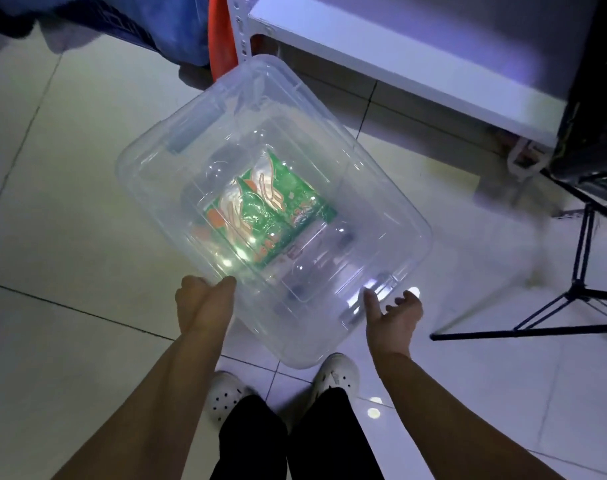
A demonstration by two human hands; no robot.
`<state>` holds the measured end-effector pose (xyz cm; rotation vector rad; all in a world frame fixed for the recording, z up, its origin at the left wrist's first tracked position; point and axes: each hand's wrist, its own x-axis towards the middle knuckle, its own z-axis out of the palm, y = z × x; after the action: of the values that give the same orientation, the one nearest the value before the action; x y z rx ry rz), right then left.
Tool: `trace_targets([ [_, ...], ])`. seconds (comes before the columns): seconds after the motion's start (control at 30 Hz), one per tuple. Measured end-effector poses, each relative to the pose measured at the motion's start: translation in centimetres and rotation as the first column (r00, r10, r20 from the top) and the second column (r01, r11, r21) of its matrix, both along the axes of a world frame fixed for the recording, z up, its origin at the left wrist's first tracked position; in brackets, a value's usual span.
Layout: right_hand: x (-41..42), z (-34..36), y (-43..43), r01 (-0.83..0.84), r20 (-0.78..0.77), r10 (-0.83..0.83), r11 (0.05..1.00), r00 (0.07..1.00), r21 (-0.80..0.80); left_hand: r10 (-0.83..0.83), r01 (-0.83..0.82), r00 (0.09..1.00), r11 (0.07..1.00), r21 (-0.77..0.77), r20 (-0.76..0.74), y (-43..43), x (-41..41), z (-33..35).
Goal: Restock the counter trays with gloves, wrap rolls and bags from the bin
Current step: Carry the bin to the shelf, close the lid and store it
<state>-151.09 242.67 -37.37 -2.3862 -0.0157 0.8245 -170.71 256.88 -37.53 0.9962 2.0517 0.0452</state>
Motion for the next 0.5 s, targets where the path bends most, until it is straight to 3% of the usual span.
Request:
trace_targets([
  [0.07, 0.4, -0.1, 0.4, 0.1, -0.228, -0.092, 0.995, 0.969, 0.021, 0.025, -0.024, 0.999, 0.999, -0.028, 0.043, 0.1, 0.5, 0.2],
  [0.23, 1.8, -0.6, 1.0, 0.162, -0.489, -0.142, 0.987, 0.861, -0.003, 0.183, -0.153, 0.954, 0.978, -0.138, 0.237, 0.0, 1.2, 0.5],
  [0.33, 3.4, -0.8, 1.0, 0.169, -0.467, -0.171, 0.984, 0.868, -0.047, 0.272, -0.208, 0.899, 0.955, -0.213, 0.344, -0.8, 1.6, 0.4],
  [0.5, 6.6, 0.0, 1.7, 0.055, -0.248, -0.063, 0.998, 0.967, -0.037, 0.32, -0.227, 0.863, 0.937, -0.267, 0.392, -3.1, 4.0, 0.0],
])
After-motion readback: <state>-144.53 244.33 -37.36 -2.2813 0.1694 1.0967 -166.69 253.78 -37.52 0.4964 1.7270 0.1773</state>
